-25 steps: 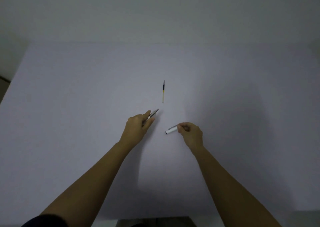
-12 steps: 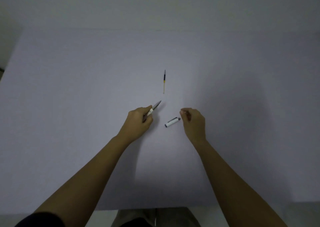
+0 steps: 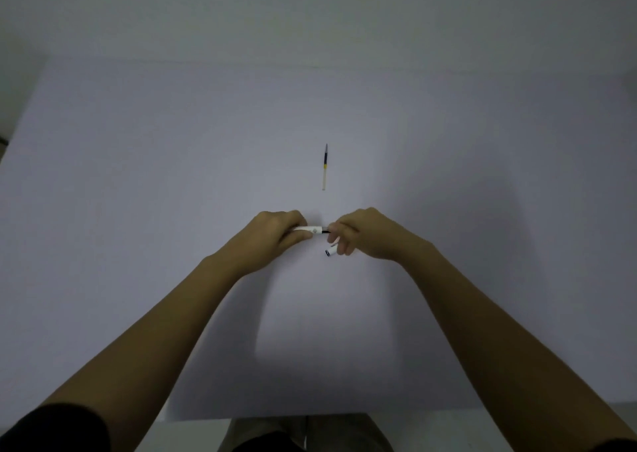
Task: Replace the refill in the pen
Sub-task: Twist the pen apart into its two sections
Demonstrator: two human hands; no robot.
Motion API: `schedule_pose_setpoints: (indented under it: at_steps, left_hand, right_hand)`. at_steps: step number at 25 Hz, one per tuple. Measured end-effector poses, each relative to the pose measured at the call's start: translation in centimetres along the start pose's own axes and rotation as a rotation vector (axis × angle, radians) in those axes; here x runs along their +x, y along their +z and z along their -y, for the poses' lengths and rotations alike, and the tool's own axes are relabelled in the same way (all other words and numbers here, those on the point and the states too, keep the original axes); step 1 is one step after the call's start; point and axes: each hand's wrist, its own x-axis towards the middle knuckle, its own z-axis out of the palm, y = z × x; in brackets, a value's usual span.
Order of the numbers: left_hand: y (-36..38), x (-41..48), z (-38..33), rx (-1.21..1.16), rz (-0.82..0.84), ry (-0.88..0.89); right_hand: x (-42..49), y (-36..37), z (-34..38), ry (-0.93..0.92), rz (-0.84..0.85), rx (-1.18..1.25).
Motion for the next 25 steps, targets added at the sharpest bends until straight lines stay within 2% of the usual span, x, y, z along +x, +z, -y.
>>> schedule_pose_setpoints:
  at_steps: [4,6,9,11,14,18,20,23,25]
  left_hand:
    - [-0.1,0.0,-0.6,-0.081,-0.004,-0.023]
    - [0.0,0.0,-0.9,-0.049,-0.029,-0.023]
    - [-0.1,-0.2,-1.2,0.065,-0.077,0.049]
    - [-0.2,-0.4,-1.4,0.086,-0.071,0.088]
    - [-0.2,-0.5,-1.5,0.057,-0.043,0.097]
    - [0.0,-0.8,-1.4,0.032,-0.041,0.073]
    - [-0.1,-1.1,-1.3,0.040,-0.071,0.101]
    - [-0.4,-1.3,-1.3,0.047,-0.073,0.118]
    - [-0.4,-1.3,-1.4,0.037,-0.061,0.128]
  right_hand:
    - [-0.4,-0.4,-0.4,-0.254,-0.282,-0.117]
    - [-0.9,-0.2,-0.6,-0.302,-0.377,-0.040]
    - [-1.1,0.0,-0.4,-0.147,-0.251,0.072]
    - [-0.9,-0.1,-0.5,-0.064,-0.169,0.033]
    - [-0.9,-0.2,-0.8,-0.149,-0.237,-0.019]
    - [-1.6,0.4,-0.8,-0.275,-0.334,0.060]
    - [-1.7,0.8,-0.7,-0.228,-0.308,0.063]
    - [-1.7,0.9,-0.2,-0.045,-0.161,0.152]
    - [-1.7,0.8,0.1,-0.042,-0.188,0.116]
